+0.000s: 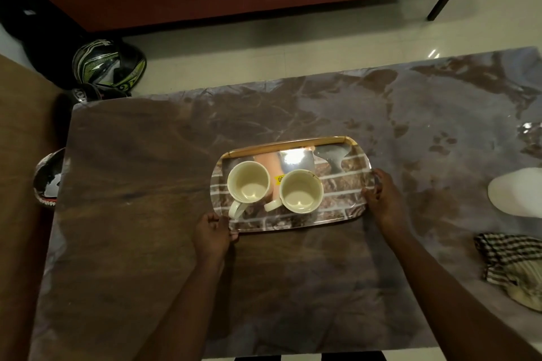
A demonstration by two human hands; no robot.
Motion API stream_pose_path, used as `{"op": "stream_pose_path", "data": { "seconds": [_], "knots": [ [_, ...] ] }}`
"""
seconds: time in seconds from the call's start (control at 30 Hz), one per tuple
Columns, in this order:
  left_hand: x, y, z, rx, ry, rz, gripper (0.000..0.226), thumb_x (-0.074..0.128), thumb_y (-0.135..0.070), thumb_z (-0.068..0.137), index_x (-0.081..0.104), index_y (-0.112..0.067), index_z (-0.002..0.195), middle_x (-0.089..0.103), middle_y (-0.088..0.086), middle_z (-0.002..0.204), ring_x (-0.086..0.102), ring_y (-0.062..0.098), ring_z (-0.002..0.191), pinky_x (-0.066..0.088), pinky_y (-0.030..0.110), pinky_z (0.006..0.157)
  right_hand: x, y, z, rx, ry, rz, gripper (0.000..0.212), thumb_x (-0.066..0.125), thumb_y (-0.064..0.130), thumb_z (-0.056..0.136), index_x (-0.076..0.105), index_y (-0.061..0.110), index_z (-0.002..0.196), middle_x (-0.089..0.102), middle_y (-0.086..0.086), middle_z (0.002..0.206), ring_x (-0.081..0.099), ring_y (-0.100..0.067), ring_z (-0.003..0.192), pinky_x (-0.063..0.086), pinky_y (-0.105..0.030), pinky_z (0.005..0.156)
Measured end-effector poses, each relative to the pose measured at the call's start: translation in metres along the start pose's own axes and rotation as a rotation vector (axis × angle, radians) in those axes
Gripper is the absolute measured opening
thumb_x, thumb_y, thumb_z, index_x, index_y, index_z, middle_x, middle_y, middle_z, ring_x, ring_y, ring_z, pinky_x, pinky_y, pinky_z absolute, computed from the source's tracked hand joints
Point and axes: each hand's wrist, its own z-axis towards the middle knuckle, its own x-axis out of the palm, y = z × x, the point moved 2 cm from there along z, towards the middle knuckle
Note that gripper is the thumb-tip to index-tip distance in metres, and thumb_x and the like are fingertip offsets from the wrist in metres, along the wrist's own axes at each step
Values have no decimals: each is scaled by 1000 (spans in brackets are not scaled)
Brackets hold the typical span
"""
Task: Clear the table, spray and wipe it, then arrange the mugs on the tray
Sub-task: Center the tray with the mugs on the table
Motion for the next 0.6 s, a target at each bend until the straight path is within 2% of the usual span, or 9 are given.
{"op": "stream_pose_path", "data": {
  "seconds": [0.13,0.23,0.37,0.47,0.53,0.6],
  "knots": [
    [-1,-1,-2,7,8,-8,13,57,-5,95,56,-8,82,65,11,74,62,16,53,51,23,45,2,-4,-7,38,-30,-40,39,58,4,91,49,2,128,62,-21,114,61,-34,94,41,-29,77],
    [-2,-3,-2,13,11,2,8,56,-6,95,57,-6,88,66,12,77,62,17,56,51,24,47,5,-3,-13,75,-50,-18,42,58,6,91,47,2,131,62,-24,115,61,-37,97,44,-36,81],
    [-2,-1,-1,37,-4,9,11,57,-7,96,57,-11,86,68,9,77,64,15,55,51,23,47,2,-4,-11,132,-25,-23,45,59,7,90,45,4,132,64,-23,112,62,-35,95,43,-31,78],
    [-2,-6,0,40,1,1,6,58,-9,96,59,-9,90,68,12,80,64,16,56,52,26,49,0,0,-12,157,29,-35,46,59,7,90,44,3,133,62,-24,113,61,-35,96,44,-35,81],
    [-3,-10,2,24,19,30,8,59,-9,95,60,-3,100,68,16,85,65,21,60,55,33,55,-3,8,-12,139,22,-155,45,61,8,89,47,1,131,56,-27,118,56,-39,103,43,-40,87],
    [-7,-16,1,18,14,95,19,59,-11,95,59,-2,111,68,20,100,67,30,78,57,41,74,-3,28,-13,14,-48,-333,43,64,13,87,52,1,127,51,-29,119,52,-43,105,42,-46,90]
  ]
}}
